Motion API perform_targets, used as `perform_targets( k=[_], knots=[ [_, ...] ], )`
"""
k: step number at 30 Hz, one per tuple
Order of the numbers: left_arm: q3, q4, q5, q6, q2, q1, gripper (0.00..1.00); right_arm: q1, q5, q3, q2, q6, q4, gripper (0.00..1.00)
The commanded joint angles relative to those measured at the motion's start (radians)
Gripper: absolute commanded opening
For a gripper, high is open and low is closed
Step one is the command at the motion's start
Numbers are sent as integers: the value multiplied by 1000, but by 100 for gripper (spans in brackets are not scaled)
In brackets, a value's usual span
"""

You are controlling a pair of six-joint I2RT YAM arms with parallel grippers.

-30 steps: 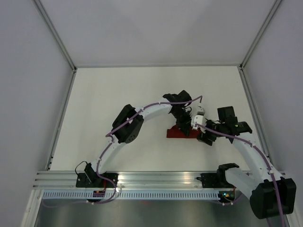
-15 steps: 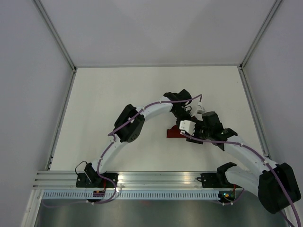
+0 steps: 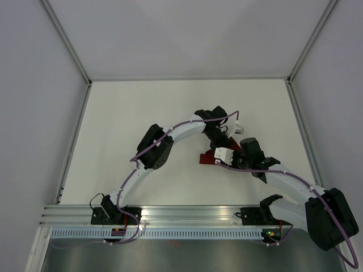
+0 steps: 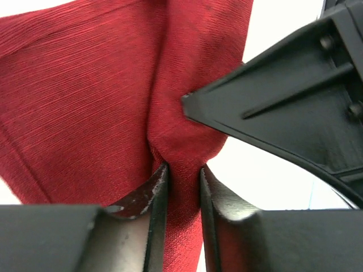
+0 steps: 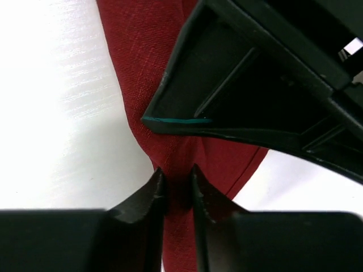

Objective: Fold the napkin, place the utensils inside, and roll it up
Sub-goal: Roll the napkin with the utensil

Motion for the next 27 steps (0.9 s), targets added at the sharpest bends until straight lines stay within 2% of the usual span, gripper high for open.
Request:
perform_targets(
  k=[1,2,4,6,7,8,11,13,14,18,21,24,27],
  knots=[
    [-23,-3,-35,-122,55,25,32,3,23,-20,25,25,5,21],
    [-38,26,-22,-149,41,30,34,1,19,-15,31,25,2,19],
    [-118,167,8,-241,-28,34,50,1,-3,-3,60,20,-15,13],
    [-223,294,49,-358,-118,41,52,-11,-23,22,94,11,-43,12],
    [-254,413,50,-398,-146,44,51,-16,-44,30,108,8,-50,11],
    [-282,460,29,-442,-169,51,52,-26,-53,49,120,-3,-61,10],
    [-353,566,-80,-615,-236,90,52,-54,-96,92,171,-23,-107,9],
    [-403,664,-146,-672,-304,109,51,-66,-118,137,198,-38,-158,8],
    [-476,707,-210,-727,-333,134,51,-84,-145,155,229,-53,-197,8],
    [-676,915,-359,-806,-488,186,52,-129,-205,229,310,-104,-285,8],
    [-846,1083,-497,-812,-621,206,51,-163,-245,287,382,-141,-352,8],
    [-956,1180,-590,-763,-717,205,51,-189,-279,364,471,-179,-437,8],
    [-1069,1287,-708,-688,-811,188,51,-213,-319,512,595,-219,-556,8]
  ],
)
